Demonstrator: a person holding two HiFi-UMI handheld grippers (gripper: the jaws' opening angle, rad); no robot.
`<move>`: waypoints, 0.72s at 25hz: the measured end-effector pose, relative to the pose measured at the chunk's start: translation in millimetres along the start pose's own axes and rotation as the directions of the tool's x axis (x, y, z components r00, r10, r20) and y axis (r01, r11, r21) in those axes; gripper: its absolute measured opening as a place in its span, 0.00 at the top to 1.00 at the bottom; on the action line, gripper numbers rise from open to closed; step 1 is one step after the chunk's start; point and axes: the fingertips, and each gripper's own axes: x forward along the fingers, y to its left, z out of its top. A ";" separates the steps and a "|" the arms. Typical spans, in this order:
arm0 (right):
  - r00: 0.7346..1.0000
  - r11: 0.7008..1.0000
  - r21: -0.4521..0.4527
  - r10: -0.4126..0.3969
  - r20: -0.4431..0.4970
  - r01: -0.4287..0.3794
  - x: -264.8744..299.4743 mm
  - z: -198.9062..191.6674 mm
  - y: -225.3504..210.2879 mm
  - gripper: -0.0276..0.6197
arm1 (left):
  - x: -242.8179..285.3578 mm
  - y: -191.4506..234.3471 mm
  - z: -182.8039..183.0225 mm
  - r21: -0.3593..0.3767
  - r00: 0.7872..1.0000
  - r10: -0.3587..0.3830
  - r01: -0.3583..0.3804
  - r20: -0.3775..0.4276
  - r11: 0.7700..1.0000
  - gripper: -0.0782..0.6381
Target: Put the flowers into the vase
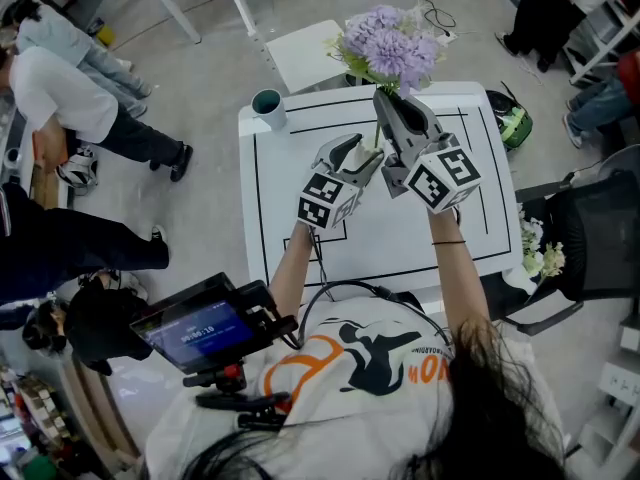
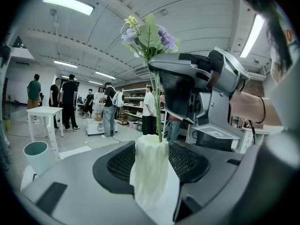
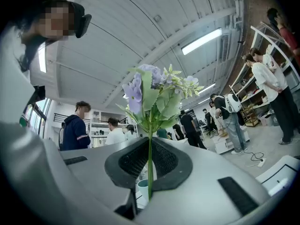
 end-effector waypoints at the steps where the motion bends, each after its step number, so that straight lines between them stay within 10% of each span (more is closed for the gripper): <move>1: 1.000 1.000 -0.006 -0.001 -0.011 0.000 -1.2 -3.5 0.3 0.92 | 0.2 -0.1 0.2 0.001 1.000 0.000 0.000 0.000 1.000 0.57; 18: 0.997 0.997 -0.073 -0.026 -0.067 0.021 -16.8 -26.5 -0.5 0.92 | 0.9 -1.2 1.0 0.006 1.000 -0.008 0.008 0.001 1.000 0.57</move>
